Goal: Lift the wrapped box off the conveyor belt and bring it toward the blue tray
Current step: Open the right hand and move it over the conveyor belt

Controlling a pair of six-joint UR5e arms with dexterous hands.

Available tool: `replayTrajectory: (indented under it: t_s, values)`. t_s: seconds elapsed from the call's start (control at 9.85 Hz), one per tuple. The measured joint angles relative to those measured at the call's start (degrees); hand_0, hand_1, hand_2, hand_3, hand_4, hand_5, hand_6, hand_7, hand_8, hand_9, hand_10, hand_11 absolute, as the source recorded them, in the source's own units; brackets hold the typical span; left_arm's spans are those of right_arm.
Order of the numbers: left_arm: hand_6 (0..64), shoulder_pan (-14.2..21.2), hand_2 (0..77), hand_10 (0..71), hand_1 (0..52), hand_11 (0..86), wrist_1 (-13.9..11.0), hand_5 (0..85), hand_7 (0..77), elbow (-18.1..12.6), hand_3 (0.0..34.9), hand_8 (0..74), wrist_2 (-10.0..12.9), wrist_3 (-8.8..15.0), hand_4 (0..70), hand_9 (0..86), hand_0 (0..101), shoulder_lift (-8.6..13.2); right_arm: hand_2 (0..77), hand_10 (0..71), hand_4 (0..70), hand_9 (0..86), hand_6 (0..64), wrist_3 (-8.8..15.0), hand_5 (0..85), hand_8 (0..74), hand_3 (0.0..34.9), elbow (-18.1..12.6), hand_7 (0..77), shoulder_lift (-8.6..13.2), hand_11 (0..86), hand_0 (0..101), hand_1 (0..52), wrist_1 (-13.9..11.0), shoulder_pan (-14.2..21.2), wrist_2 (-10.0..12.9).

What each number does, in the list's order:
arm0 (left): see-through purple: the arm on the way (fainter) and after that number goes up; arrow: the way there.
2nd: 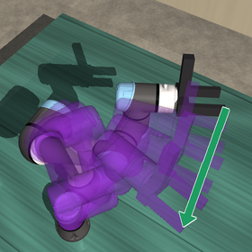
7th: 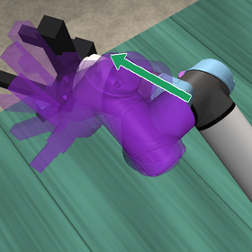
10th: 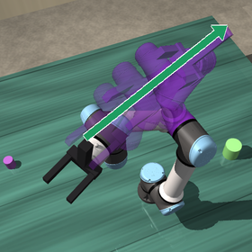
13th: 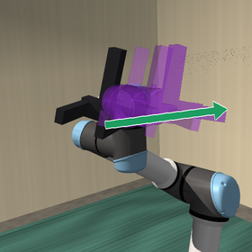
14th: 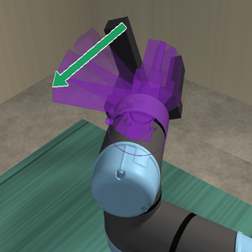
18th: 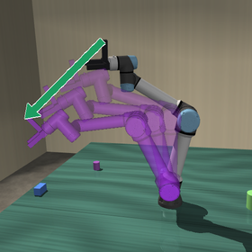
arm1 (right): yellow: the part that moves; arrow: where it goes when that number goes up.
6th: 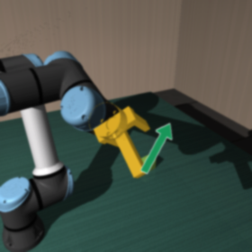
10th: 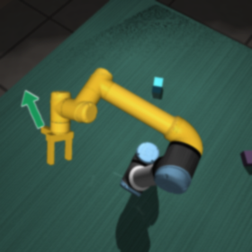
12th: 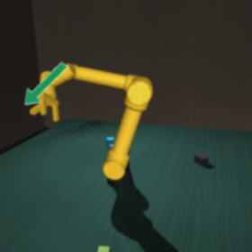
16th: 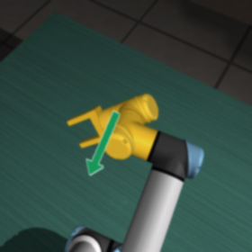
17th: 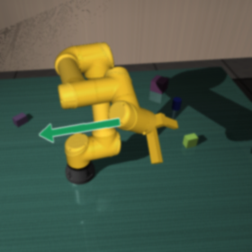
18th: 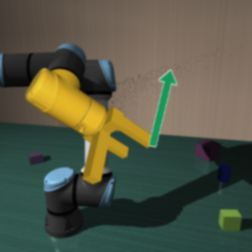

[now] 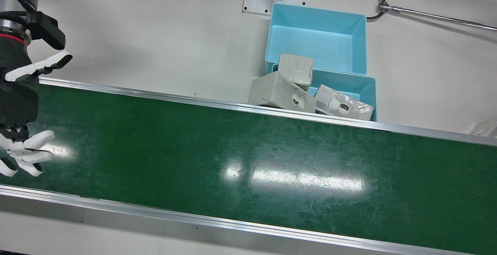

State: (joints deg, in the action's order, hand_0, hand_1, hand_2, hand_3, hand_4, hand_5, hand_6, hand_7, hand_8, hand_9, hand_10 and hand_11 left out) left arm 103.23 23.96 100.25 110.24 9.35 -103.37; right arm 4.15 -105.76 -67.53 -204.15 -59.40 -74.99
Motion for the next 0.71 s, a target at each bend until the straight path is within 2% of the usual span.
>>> replayTrajectory:
  t_s: [0.1,0.2,0.3,0.71]
  values:
    - [0.0,0.0,0.5,0.0,0.0,0.5,0.0,1.1,0.5,0.0,0.0,0.5,0.0,0.0,0.0,0.0,0,0.0,1.1,0.0,4.4,17.5,16.9,0.0,2.2,0.0,0.0,0.1,20.7,0.1,1.6,46,8.2,0.0,0.1,-0.1]
    - [0.0,0.0,0.5,0.0,0.0,0.5,0.0,1.1,0.5,0.0,0.0,0.5,0.0,0.0,0.0,0.0,0,0.0,1.1,0.0,4.4,17.5,16.9,0.1,2.2,0.0,0.0,0.1,20.7,0.3,1.6,46,8.2,0.0,0.2,-0.1]
    - [0.5,0.0,0.5,0.5,0.0,0.5,0.0,1.1,0.5,0.0,0.0,0.5,0.0,0.0,0.0,0.0,0,0.0,1.6,0.0,6.5,1.1,1.6,0.0,2.7,1.6,0.0,0.0,7.6,0.4,1.1,46,9.8,0.0,0.3,-0.2]
    - [0.5,0.0,0.5,0.5,0.0,0.5,0.0,1.1,0.5,0.0,0.0,0.5,0.0,0.0,0.5,0.0,0,0.0,2.2,0.0,8.2,1.1,1.6,0.1,3.3,2.7,0.0,0.0,7.6,1.3,1.1,46,9.8,0.0,0.5,-0.2]
